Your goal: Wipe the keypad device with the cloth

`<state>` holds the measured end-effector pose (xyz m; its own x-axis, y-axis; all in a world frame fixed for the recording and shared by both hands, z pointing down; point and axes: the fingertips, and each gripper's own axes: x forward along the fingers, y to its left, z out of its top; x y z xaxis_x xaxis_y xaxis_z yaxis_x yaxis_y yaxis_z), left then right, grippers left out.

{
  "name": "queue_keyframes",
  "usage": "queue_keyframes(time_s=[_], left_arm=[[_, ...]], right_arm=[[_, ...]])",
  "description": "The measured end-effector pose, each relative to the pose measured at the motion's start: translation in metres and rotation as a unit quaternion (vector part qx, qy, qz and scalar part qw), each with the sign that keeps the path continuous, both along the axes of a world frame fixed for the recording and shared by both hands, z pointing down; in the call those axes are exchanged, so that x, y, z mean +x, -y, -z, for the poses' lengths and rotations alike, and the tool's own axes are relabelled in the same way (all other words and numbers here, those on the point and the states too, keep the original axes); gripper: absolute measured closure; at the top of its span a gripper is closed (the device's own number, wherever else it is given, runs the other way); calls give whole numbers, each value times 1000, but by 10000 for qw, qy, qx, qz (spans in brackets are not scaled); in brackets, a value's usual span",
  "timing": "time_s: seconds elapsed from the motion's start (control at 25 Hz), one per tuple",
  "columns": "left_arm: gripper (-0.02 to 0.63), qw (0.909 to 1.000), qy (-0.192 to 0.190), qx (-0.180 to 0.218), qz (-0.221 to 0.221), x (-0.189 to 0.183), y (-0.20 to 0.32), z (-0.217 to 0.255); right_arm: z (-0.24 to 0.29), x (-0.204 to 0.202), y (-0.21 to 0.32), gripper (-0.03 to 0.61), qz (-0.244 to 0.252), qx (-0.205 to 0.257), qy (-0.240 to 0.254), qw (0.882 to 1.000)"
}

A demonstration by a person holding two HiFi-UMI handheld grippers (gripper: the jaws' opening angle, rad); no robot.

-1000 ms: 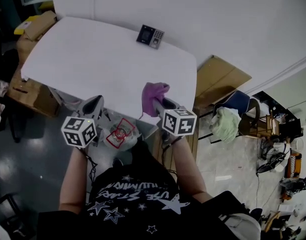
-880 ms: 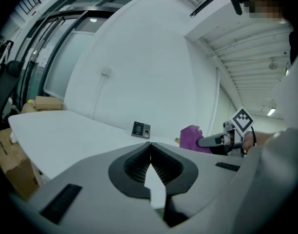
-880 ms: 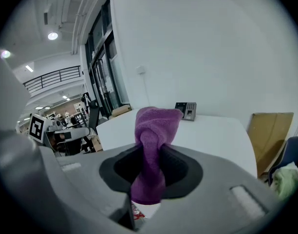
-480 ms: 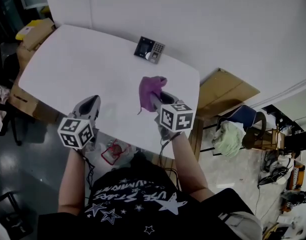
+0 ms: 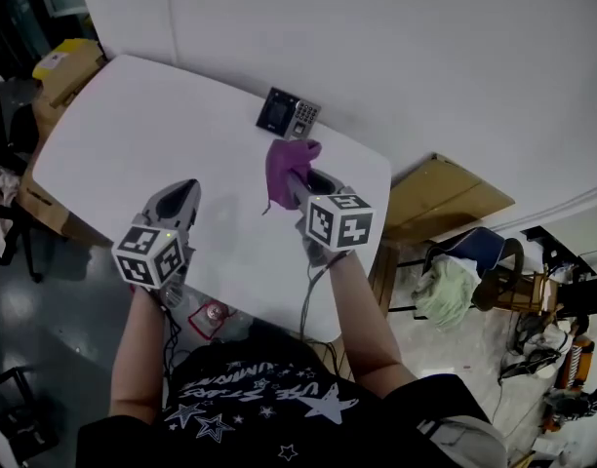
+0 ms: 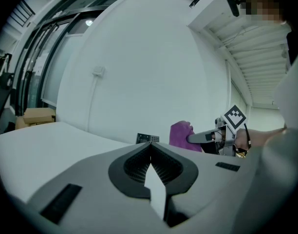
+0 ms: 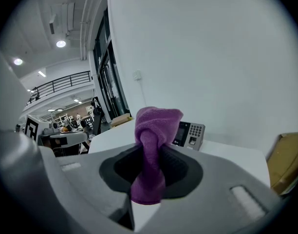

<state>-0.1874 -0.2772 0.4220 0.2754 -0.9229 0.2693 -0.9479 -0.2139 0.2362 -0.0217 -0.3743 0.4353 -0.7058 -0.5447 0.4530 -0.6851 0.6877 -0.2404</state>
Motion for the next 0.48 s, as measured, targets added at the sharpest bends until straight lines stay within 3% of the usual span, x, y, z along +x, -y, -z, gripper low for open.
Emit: queue_keyframes(time_s=[0.48], left_arm=[[607,9998,14,-133,120,-14,90,-3]], right_arm=[[-12,-19,95,483,-11,-91,12,10000]])
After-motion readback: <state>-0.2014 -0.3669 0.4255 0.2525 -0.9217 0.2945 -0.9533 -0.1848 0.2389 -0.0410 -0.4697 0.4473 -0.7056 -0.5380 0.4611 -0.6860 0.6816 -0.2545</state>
